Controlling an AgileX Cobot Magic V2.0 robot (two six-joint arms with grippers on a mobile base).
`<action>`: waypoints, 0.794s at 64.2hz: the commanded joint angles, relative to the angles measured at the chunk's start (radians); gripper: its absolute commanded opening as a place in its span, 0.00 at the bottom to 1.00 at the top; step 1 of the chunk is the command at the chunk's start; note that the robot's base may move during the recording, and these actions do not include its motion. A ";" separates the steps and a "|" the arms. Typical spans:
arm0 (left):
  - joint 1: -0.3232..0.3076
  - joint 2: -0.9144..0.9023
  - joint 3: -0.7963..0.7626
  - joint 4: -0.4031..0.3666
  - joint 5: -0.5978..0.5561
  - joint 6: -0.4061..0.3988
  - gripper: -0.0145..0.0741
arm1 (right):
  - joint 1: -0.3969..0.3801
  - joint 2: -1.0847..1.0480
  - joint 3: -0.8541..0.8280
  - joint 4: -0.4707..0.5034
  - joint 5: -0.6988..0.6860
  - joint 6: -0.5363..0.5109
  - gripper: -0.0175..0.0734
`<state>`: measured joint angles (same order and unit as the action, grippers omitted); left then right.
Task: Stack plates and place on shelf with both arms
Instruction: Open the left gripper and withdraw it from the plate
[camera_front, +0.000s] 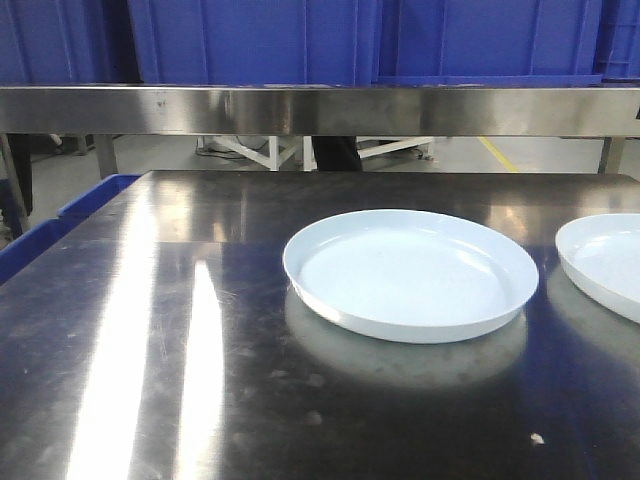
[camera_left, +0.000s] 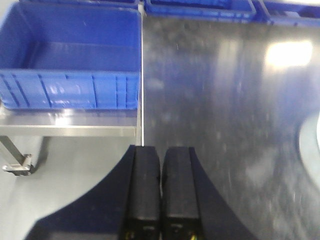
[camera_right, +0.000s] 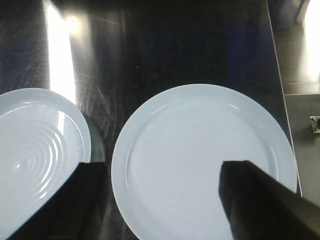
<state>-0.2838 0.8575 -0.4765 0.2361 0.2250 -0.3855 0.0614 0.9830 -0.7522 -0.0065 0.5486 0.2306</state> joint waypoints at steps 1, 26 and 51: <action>0.002 -0.031 0.017 -0.004 -0.133 -0.012 0.27 | -0.001 -0.010 -0.038 -0.013 -0.059 -0.001 0.82; 0.002 -0.041 0.048 -0.004 -0.141 -0.012 0.27 | -0.001 -0.010 -0.038 -0.013 -0.046 -0.001 0.38; 0.002 -0.041 0.048 -0.004 -0.142 -0.012 0.27 | -0.001 -0.010 -0.038 -0.013 -0.017 -0.001 0.24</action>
<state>-0.2838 0.8252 -0.4008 0.2361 0.1630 -0.3879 0.0614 0.9830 -0.7522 -0.0065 0.5733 0.2306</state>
